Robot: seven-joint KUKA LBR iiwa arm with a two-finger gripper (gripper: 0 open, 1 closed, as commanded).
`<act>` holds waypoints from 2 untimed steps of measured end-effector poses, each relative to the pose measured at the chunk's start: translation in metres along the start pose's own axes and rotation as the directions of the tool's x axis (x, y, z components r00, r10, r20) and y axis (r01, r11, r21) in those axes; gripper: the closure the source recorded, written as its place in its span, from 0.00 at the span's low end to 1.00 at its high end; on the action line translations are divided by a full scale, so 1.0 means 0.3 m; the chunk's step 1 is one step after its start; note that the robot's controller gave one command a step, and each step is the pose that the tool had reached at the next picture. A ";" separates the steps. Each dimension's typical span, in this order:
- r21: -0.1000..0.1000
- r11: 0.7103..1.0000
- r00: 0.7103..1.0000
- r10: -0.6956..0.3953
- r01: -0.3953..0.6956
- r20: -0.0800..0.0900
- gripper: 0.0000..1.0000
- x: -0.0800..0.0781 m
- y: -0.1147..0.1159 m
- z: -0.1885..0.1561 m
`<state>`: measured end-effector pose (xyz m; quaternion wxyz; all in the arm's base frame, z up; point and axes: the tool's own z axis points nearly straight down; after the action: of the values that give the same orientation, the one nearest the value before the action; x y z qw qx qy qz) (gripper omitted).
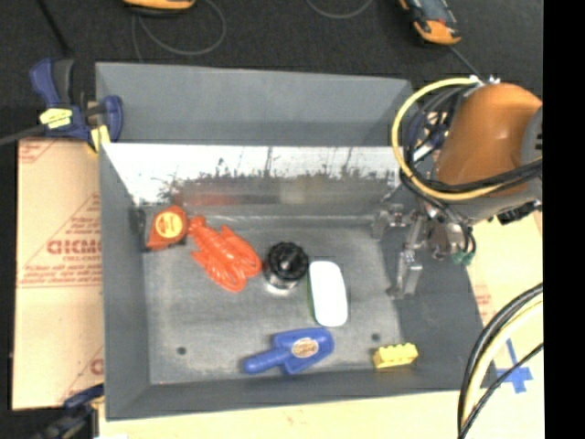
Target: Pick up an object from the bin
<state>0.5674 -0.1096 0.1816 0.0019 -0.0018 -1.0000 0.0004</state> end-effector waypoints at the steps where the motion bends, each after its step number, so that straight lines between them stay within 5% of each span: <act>1: 0.001 1.000 1.000 -0.002 0.002 0.008 0.00 -0.005 0.001 -0.015; 2: 0.005 0.998 0.998 -0.056 0.056 0.017 0.00 -0.095 0.057 0.085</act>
Offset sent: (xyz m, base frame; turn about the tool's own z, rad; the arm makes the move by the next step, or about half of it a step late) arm 0.0541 0.0426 -0.0717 -0.1308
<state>0.5959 -0.0927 0.1559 -0.0066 0.0261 -0.9996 0.0024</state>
